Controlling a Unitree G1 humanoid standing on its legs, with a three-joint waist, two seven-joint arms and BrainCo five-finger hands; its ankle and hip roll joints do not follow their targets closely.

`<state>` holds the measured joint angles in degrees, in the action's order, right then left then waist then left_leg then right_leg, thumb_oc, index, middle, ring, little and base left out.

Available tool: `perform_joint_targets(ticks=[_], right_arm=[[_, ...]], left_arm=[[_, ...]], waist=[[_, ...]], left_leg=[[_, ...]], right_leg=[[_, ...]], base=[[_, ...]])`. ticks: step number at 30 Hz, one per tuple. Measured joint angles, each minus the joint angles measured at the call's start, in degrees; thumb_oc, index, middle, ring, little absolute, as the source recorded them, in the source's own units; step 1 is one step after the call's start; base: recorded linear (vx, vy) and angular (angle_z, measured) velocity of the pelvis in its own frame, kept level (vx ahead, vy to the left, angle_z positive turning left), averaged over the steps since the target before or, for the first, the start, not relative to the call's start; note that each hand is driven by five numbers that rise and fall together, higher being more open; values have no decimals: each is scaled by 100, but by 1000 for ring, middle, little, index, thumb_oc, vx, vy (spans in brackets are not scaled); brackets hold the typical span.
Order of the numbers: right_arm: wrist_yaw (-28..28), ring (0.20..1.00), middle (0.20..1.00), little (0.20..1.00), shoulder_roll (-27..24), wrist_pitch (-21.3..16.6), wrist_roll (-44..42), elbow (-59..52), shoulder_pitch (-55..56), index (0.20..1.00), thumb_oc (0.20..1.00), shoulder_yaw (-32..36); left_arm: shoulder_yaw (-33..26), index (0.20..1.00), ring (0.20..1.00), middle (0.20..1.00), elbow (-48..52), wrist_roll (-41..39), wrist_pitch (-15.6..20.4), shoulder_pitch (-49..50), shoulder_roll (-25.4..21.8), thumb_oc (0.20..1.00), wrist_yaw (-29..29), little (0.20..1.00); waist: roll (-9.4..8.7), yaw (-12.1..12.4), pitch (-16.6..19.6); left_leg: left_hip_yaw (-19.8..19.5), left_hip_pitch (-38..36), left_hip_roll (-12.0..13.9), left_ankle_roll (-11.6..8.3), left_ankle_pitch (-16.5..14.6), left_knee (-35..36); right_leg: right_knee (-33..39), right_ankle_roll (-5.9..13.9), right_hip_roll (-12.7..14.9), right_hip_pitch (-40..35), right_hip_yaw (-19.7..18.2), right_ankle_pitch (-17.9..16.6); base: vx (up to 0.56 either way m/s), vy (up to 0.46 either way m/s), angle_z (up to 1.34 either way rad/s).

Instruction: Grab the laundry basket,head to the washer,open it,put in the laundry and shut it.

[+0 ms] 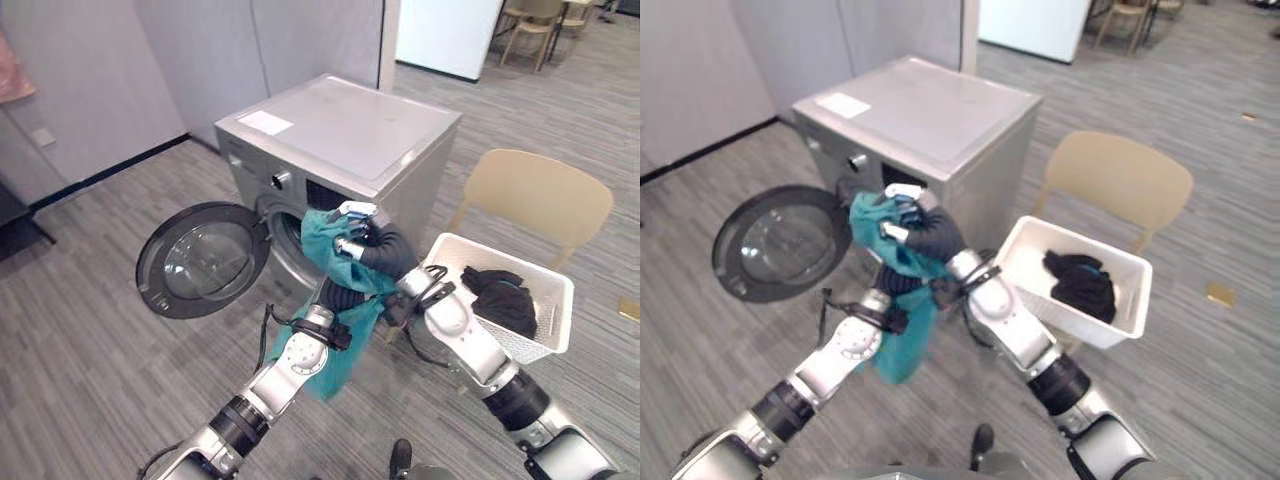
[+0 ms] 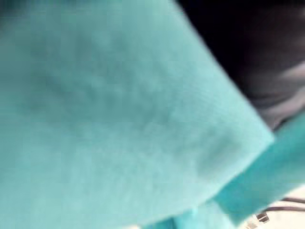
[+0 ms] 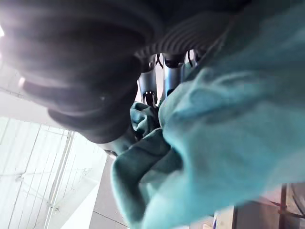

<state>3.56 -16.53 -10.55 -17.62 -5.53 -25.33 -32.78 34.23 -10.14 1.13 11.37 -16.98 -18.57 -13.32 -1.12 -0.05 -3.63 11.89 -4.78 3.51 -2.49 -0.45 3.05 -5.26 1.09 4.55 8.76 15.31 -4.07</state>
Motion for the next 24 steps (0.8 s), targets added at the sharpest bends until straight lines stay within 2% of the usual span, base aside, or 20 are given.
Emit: perform_joint_targets(ticks=[3, 4, 5, 9, 13, 15, 19, 21, 24], right_arm=[[35, 200, 200, 200, -35, 0, -62, 1, 23, 200, 200, 7], [39, 736, 736, 736, -36, 0, -62, 1, 27, 736, 736, 7], [30, 1000, 1000, 1000, -68, 0, -58, 1, 74, 1000, 1000, 33], [19, 1000, 1000, 1000, -197, 6, 71, -43, 356, 1000, 1000, 88], [45, 1000, 1000, 1000, -732, 57, 786, -207, 607, 1000, 1000, 314], [88, 1000, 1000, 1000, -986, 62, 1353, -503, 882, 1000, 1000, 718], [142, 1000, 1000, 1000, -1312, -3, 1936, -770, 1474, 1000, 1000, 1301], [99, 1000, 1000, 1000, -1700, -69, 2236, -761, 2178, 1000, 1000, 1737], [16, 1000, 1000, 1000, -1885, -10, 2450, -331, 2854, 1000, 1000, 2097]], left_arm=[[-40, 200, 200, 200, 0, -1, -15, 60, 18, 200, -54, 200], [-47, 200, 200, 200, 0, -2, -20, 70, 18, 200, -59, 200], [-87, 200, 200, 200, 15, -3, -20, 123, 10, 200, -58, 200], [-448, 200, 200, 200, 51, -31, -33, 579, -25, 200, -73, 200], [-900, 200, 200, 200, 229, -102, -77, 1169, -236, 200, -92, 200], [-1251, 200, 200, 200, 386, -104, -76, 1480, -248, 200, -74, 200], [-1666, 200, 200, 200, 551, -88, -56, 1906, -381, 200, -38, 200], [-2013, 200, 200, 200, 533, -63, -33, 2253, -502, 200, 35, 200], [-2346, 200, 200, 200, 119, 8, -36, 2573, -589, 200, 160, 200]], waist=[[1, 2, 1], [1, 1, 1], [2, 9, 1], [6, 6, 4], [13, 3, 5], [23, 11, 6], [49, 6, 19], [80, -7, 22], [124, -37, 18]], left_leg=[[25, -24, 25, 2, 28, 3], [24, -24, 37, -3, 32, 4], [24, -35, 57, -6, 38, 3], [22, -42, 107, -10, 39, 12], [19, -39, 119, -18, 50, 25], [3, -73, 119, -16, 51, 40], [13, -155, 126, -14, 49, 119], [18, -174, 121, -14, 49, 151], [20, -186, 116, -11, 47, 154]], right_leg=[[110, -29, -52, -38, -29, -70], [162, -31, -71, -66, -25, -93], [263, -29, -106, -124, -21, -141], [399, -37, -175, -218, -13, -181], [532, -54, -204, -240, -8, -249], [633, -48, -217, -322, 9, -280], [760, -33, -249, -437, 0, -307], [776, -24, -254, -428, -8, -313], [808, -23, -257, -445, -14, -313]], base=[[2, 12, -7], [0, 0, 0], [0, 0, 0], [0, 0, 0], [0, 0, 0], [3, -5, 2], [0, 0, 0], [0, 0, 0], [0, 0, 0]])
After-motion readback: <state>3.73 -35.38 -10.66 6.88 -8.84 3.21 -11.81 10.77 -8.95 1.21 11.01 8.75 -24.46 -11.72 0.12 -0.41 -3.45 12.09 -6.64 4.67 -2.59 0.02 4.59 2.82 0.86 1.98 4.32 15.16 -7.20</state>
